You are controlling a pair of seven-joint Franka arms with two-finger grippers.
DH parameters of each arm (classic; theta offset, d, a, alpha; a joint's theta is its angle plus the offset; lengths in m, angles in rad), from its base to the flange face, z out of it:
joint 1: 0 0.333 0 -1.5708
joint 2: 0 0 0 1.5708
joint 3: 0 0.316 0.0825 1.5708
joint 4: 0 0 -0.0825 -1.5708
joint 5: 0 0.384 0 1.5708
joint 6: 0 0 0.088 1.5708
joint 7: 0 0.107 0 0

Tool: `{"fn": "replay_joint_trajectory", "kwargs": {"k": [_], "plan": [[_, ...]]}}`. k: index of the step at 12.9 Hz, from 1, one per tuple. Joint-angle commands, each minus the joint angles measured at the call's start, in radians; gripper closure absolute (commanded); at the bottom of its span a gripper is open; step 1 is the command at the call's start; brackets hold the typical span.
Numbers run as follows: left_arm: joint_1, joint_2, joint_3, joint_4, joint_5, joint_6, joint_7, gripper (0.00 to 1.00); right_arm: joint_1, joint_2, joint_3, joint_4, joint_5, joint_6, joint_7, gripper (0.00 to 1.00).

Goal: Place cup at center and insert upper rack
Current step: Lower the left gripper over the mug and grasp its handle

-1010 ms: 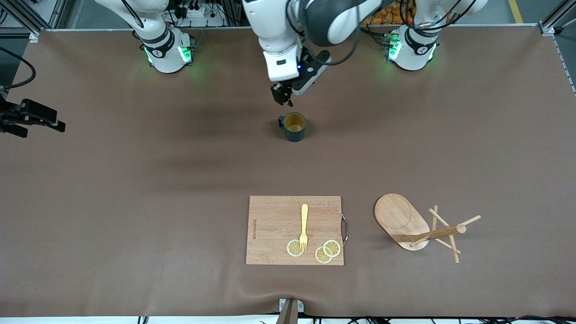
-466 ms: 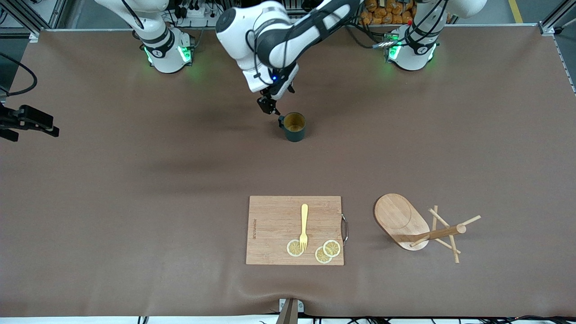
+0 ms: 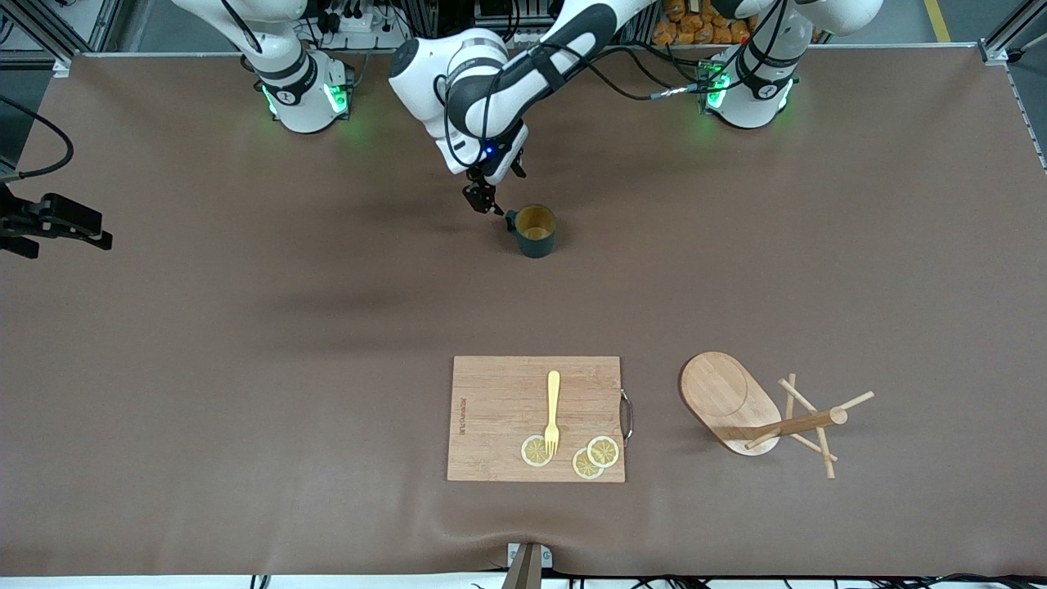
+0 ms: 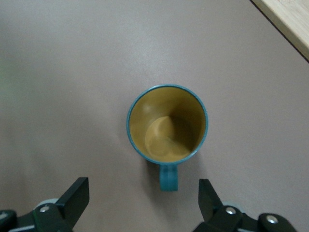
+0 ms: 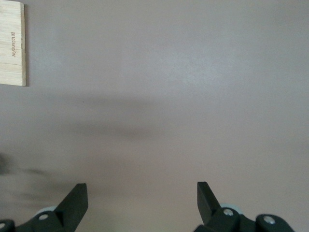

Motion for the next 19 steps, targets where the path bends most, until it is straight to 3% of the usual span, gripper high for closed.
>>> {"fn": "replay_joint_trajectory", "kwargs": {"k": [1, 7, 12, 13, 15, 16, 17, 19], "plan": [[-0.064, 0.029, 0.078, 0.033, 0.018, 0.032, -0.021, 0.00, -0.005, -0.011, 0.010, 0.018, -0.013, -0.024, -0.008, 0.00], [-0.065, 0.049, 0.109, 0.048, 0.020, 0.100, -0.040, 0.03, 0.013, -0.014, 0.013, 0.052, -0.009, -0.087, 0.002, 0.00], [-0.064, 0.080, 0.107, 0.045, 0.006, 0.100, -0.092, 0.14, 0.059, -0.020, -0.005, 0.052, -0.018, -0.081, 0.000, 0.00], [-0.061, 0.081, 0.107, 0.045, 0.004, 0.100, -0.098, 0.16, 0.082, -0.020, -0.045, 0.052, -0.016, -0.079, -0.001, 0.00], [-0.056, 0.083, 0.107, 0.045, 0.000, 0.100, -0.106, 0.22, 0.231, -0.020, -0.205, 0.052, -0.013, -0.078, -0.008, 0.00], [-0.053, 0.084, 0.107, 0.048, -0.019, 0.100, -0.104, 0.26, 0.267, -0.020, -0.241, 0.052, -0.006, -0.078, -0.003, 0.00], [-0.043, 0.081, 0.107, 0.048, -0.034, 0.100, -0.106, 0.33, 0.268, -0.020, -0.242, 0.052, -0.010, -0.078, 0.002, 0.00], [-0.041, 0.080, 0.107, 0.047, -0.039, 0.100, -0.118, 0.54, 0.268, -0.017, -0.240, 0.050, -0.001, -0.078, 0.002, 0.00]]}}
